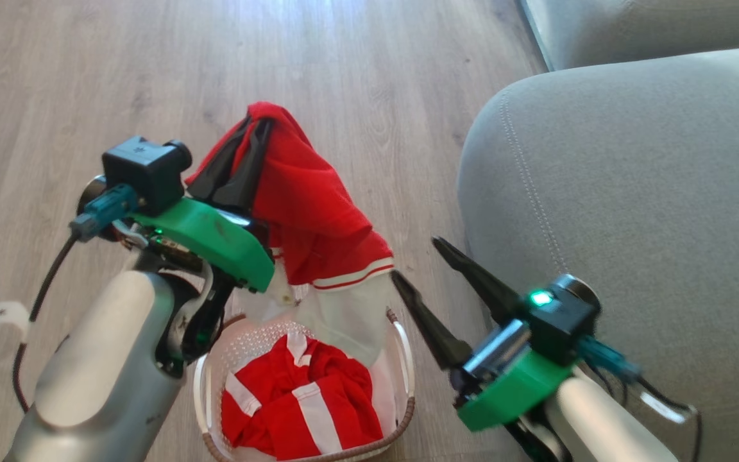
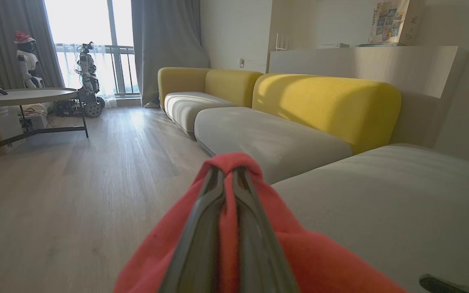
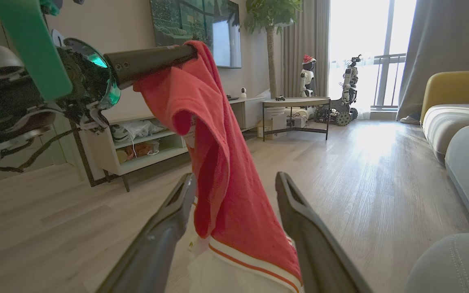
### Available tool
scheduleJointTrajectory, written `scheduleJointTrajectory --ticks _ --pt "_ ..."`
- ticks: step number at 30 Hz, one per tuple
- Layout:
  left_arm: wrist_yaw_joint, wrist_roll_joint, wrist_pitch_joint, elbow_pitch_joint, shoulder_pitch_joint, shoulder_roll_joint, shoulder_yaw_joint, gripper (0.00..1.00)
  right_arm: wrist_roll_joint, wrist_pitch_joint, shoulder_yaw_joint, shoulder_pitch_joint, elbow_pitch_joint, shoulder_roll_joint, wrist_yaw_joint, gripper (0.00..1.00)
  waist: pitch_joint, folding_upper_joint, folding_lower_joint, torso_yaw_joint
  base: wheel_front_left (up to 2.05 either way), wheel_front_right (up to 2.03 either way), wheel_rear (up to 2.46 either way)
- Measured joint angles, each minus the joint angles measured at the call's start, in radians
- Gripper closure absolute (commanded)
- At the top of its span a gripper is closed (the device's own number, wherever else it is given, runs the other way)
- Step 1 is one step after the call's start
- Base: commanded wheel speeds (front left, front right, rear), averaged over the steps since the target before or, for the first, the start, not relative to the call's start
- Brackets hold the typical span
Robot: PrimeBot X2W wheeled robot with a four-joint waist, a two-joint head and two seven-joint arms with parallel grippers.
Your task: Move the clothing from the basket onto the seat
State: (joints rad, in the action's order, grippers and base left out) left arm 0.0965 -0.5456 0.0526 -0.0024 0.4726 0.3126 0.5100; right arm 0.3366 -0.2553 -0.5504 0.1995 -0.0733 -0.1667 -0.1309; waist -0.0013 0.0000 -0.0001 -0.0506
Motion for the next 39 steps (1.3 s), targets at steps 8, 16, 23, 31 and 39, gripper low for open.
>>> scheduleJointTrajectory --ticks 8,16,23,31,39 --pt "-0.033 0.004 0.0 0.036 0.051 -0.03 0.047 1.0 0.047 0.0 -0.164 0.179 -0.21 0.0 0.0 0.0 0.001 0.0 0.0 0.038 0.0 0.0 0.0" --pt "-0.062 0.005 0.009 0.078 0.061 -0.06 0.097 1.0 0.11 0.0 -0.197 0.259 -0.357 0.011 0.0 0.0 -0.002 0.0 0.0 0.085 0.0 0.0 0.0" --pt "-0.079 0.005 0.008 0.106 0.112 -0.109 0.133 1.0 0.17 0.0 -0.202 0.314 -0.459 0.037 0.0 0.0 0.002 0.0 0.0 0.132 0.0 0.0 0.0" --pt "-0.097 0.004 -0.002 0.141 0.121 -0.148 0.167 1.0 0.187 0.0 -0.185 0.346 -0.561 0.052 0.0 0.0 0.0 0.0 0.0 0.189 0.0 0.0 0.0" --pt "-0.097 0.002 -0.003 0.164 0.121 -0.154 0.17 1.0 0.193 0.0 -0.179 0.351 -0.567 0.066 0.0 1.0 -0.005 0.0 0.0 0.214 0.0 0.0 0.0"
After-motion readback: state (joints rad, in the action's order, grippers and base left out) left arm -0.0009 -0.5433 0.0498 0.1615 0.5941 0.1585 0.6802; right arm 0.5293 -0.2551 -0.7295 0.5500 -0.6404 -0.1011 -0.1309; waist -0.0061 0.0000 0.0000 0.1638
